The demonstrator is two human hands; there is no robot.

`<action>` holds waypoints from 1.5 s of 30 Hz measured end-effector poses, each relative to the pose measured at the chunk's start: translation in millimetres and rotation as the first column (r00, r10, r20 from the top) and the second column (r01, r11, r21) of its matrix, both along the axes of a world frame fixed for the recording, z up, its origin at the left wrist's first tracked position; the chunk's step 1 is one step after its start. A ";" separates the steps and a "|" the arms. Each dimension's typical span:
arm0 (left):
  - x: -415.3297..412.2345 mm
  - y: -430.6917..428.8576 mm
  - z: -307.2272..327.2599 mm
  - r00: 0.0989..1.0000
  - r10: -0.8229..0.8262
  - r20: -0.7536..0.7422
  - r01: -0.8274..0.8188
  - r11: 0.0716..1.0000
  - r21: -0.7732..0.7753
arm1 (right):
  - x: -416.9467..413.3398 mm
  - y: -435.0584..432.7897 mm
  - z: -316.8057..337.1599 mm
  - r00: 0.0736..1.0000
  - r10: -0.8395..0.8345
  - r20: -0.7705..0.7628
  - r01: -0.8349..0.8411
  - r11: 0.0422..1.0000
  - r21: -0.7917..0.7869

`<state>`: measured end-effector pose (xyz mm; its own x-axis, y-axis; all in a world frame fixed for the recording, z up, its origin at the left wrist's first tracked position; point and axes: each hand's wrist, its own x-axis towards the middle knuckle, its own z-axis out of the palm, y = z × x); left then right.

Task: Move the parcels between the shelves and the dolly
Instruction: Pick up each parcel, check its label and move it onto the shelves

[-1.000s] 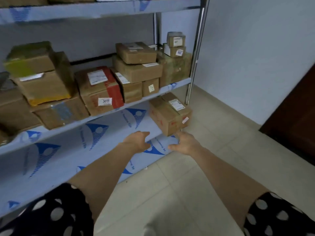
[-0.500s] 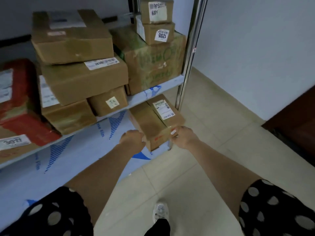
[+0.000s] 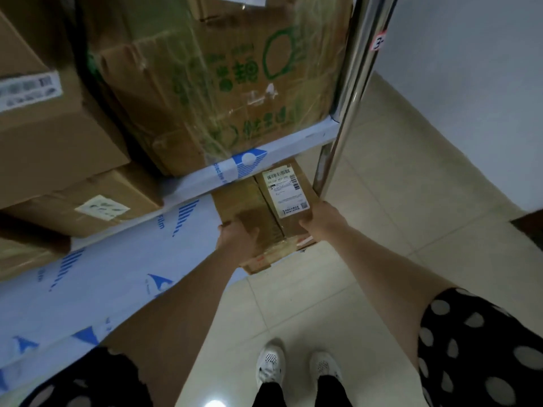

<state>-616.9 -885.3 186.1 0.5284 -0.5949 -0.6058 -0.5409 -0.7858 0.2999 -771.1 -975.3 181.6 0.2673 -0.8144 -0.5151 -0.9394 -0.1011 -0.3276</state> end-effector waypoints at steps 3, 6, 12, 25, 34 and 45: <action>-4.9 -5.0 -6.0 0.962 0.257 -0.098 -0.256 0.966 0.021 | 0.6 -5.2 3.4 0.999 -0.030 -0.019 0.030 0.999 -0.023; -14.1 4.1 -0.9 0.873 0.474 -0.118 -0.468 0.880 0.077 | -6.2 9.7 0.6 0.999 0.016 -0.052 -0.012 0.997 0.075; 3.5 25.5 -2.2 0.885 0.465 0.026 -0.463 0.873 0.152 | -8.5 19.0 -3.7 0.999 0.005 -0.036 0.001 0.986 0.169; 41.7 0.7 -6.6 0.870 0.487 -0.075 -0.491 0.870 -0.045 | 29.5 -19.5 -21.6 0.957 -0.158 0.244 0.114 0.976 0.183; 26.5 99.5 41.4 0.815 0.579 0.002 -0.579 0.815 0.005 | 26.2 50.5 23.5 0.976 0.055 0.212 -0.090 0.984 0.156; 44.9 311.0 113.2 0.620 0.784 0.030 -0.783 0.620 -0.052 | 103.9 215.2 100.6 0.883 0.423 0.206 -0.451 0.884 0.119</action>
<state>-572.0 -574.3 299.3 0.8287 0.0402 -0.5583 0.2622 -0.9091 0.3238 -667.2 -760.1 282.2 0.6713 -0.5055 -0.5421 -0.7403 -0.4220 -0.5233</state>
